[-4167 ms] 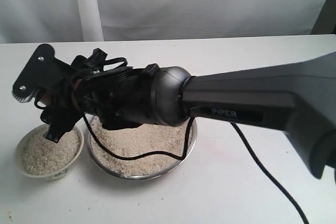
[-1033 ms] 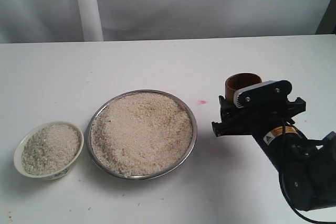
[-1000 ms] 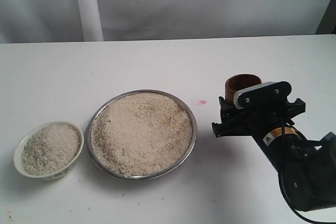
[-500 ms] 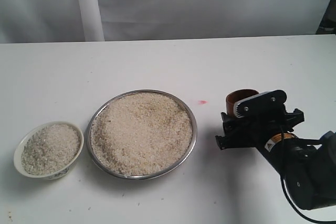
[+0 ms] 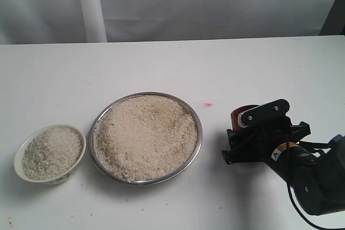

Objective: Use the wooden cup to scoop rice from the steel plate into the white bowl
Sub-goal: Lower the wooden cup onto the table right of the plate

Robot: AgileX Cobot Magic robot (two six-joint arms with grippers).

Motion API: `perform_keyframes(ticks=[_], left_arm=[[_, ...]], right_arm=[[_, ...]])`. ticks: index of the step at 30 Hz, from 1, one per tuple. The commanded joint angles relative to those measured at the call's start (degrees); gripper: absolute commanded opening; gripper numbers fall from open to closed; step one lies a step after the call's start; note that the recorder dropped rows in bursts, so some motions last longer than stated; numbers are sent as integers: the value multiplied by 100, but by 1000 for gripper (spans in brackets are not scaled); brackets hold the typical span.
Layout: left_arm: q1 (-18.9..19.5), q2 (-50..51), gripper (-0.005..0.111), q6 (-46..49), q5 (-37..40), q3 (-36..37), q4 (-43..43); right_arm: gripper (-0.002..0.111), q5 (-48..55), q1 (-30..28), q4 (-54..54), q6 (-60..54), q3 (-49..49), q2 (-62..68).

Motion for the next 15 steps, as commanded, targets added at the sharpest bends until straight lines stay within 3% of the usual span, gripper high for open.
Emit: perform_keyframes(ticks=[1,4,9,12,15], left_arm=[[-24,-17,0,-33,-32,-16,-28],[-24,-17,0,-33,-32,-16,-28],[-24,-17,0,-33,-32,-16,-28],[-24,-17,0,-33,-32,-16,-28],[-24,-17,0,-33,-32,-16,-28]], right_arm=[[1,-34,-5,-150,19,-25,-5],[23,-34,-5,-206,19,-25,-5],[75,-130,-5,-206,19,-25,-5],[83,-253,-5,-206,19,-25,-5],[85,-326,-5,-206,19,-25,-5]])
